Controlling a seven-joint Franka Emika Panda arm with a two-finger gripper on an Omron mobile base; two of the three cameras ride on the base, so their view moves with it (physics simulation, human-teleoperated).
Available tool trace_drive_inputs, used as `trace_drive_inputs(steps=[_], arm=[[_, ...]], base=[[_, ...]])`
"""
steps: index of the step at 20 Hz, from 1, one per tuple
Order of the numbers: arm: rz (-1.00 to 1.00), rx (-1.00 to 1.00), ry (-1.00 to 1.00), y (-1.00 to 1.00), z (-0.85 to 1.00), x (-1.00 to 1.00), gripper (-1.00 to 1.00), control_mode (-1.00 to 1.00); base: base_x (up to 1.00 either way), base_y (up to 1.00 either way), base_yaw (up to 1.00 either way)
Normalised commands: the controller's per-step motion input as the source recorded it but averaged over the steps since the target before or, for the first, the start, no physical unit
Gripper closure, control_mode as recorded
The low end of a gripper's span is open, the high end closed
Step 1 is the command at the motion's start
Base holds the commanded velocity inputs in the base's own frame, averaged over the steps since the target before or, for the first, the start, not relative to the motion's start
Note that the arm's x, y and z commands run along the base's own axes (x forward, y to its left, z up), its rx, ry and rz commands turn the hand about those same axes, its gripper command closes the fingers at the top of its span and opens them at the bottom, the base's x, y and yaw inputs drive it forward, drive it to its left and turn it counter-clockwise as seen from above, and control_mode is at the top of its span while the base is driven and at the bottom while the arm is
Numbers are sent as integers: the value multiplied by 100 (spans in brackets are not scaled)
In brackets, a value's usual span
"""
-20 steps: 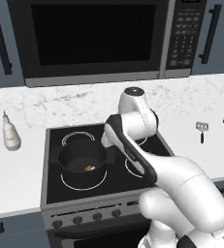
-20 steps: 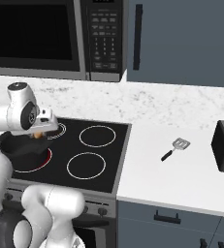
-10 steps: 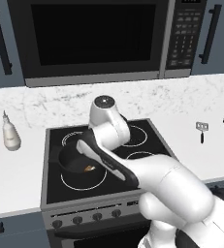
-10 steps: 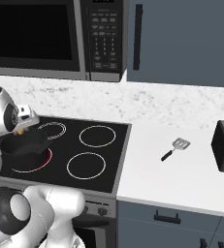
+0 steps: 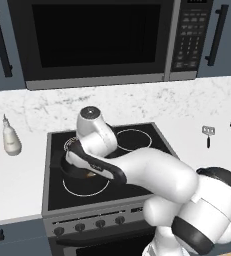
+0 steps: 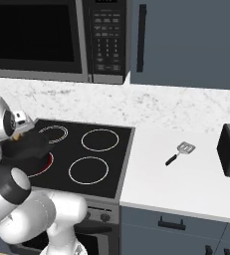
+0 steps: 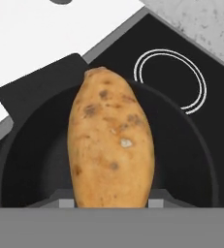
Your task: Put the mushroom and potato in the pot. Retrieve the spatula and lightly stir the vegetables in the pot.
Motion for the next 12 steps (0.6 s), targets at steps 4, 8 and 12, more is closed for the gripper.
trace_drive_inputs(steps=[4,8,12], arm=[[5,0,0,0,-31,2,100,-100],[3,0,3,0,-41,0,100,-100],[3,0,5,-3,-47,14,100,-100]], base=[[0,0,0],[0,0,0],[0,0,0]])
